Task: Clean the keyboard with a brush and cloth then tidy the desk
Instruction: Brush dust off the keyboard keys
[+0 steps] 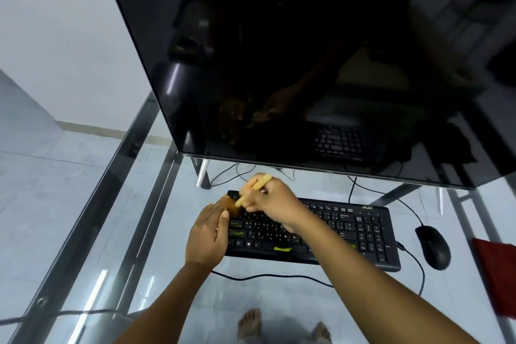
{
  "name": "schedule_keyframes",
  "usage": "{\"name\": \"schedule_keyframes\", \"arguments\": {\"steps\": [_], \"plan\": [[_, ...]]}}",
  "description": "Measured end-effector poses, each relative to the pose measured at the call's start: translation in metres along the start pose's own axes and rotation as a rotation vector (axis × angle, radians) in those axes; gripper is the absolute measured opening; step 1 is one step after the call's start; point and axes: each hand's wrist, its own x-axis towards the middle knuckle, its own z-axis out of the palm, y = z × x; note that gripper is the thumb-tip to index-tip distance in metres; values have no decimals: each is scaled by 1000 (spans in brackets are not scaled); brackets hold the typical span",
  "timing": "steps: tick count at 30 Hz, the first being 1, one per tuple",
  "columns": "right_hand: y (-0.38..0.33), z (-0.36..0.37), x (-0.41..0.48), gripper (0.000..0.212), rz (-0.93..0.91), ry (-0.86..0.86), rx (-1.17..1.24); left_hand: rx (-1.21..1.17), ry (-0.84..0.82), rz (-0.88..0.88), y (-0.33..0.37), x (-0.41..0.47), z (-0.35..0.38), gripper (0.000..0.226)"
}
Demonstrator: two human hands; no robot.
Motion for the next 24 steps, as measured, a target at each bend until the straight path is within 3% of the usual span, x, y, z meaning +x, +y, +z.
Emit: {"name": "schedule_keyframes", "arguments": {"steps": [1,4,7,9,11,14,15,18,20,21,22,24], "plan": [[2,2,0,10,0,-1,-43,0,0,-7,-1,-1,0,49],[9,-8,-5,14,-23,283,33,-26,-8,-29,-1,-1,1,51],[17,-17,-15,10,42,84,36,-6,-21,-21,2,1,1,51],[24,-25,-18,12,38,217,-67,1,-27,-23,2,0,0,51],[31,-36,-20,15,-3,383,-5,-10,-34,-28,3,-1,0,50],[31,-40,-30,11,84,80,71,10,-51,-53,4,-1,1,52],[36,-39,-31,10,90,87,27,18,-57,-58,3,-1,0,52],[45,-49,-36,10,54,385,89,5,-64,-67,3,-1,0,51],[48,-49,-43,10,52,224,207,5,-65,-72,4,-1,0,51],[51,-46,-48,11,65,130,183,7,-67,-77,5,-1,-1,51],[56,-44,-51,11,58,142,116,11,-71,-79,5,-1,-1,51],[64,-46,-57,11,20,390,33,18,-82,-77,5,-1,-1,52]]}}
